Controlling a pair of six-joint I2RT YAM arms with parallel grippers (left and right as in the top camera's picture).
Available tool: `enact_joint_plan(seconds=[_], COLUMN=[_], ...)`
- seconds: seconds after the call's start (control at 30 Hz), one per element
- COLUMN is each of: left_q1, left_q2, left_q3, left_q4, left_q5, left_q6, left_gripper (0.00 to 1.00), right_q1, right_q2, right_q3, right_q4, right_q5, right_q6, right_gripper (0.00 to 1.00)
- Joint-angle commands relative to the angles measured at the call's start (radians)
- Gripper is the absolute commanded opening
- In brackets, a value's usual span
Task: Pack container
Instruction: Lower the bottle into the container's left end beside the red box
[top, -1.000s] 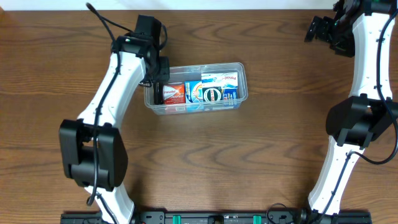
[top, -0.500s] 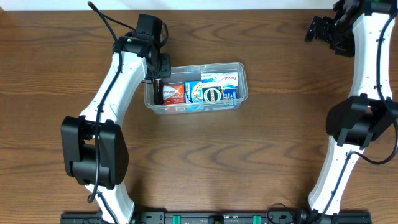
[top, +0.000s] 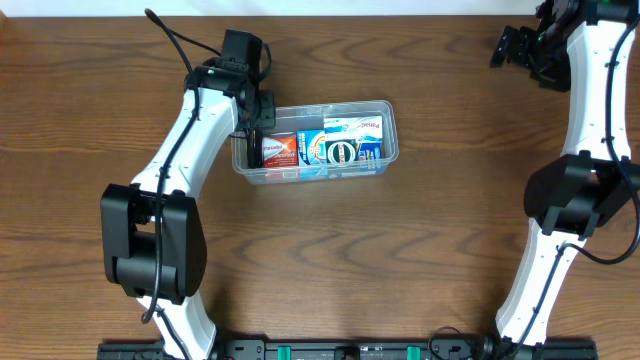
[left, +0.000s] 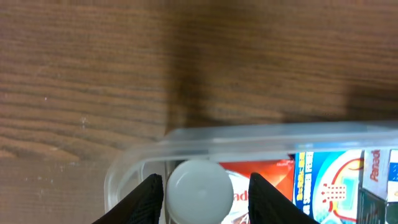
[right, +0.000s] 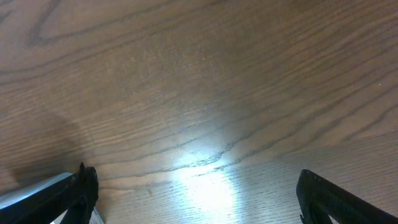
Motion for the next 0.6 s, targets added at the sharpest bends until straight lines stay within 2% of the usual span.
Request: enact_joint_plan(seconds=[0.0,0.57], left_q1=[0.004,0.004], left_q2=[0.012,0.041], left_q3=[-0.005,-0.005], left_q4=[0.014,0.042], left_q5=[-0.012,-0.012], left_q6=[0.017,0.017], left_gripper=[0.45,0.45], right_q1=[0.004,0.004], right_q2=[-0.005,-0.005], right_q3=[0.017,0.017], right_q4=[0.000,0.000], right_q5=[0.011,0.011], right_q6=[-0.009,-0.009], right_gripper=[0.99,0.99])
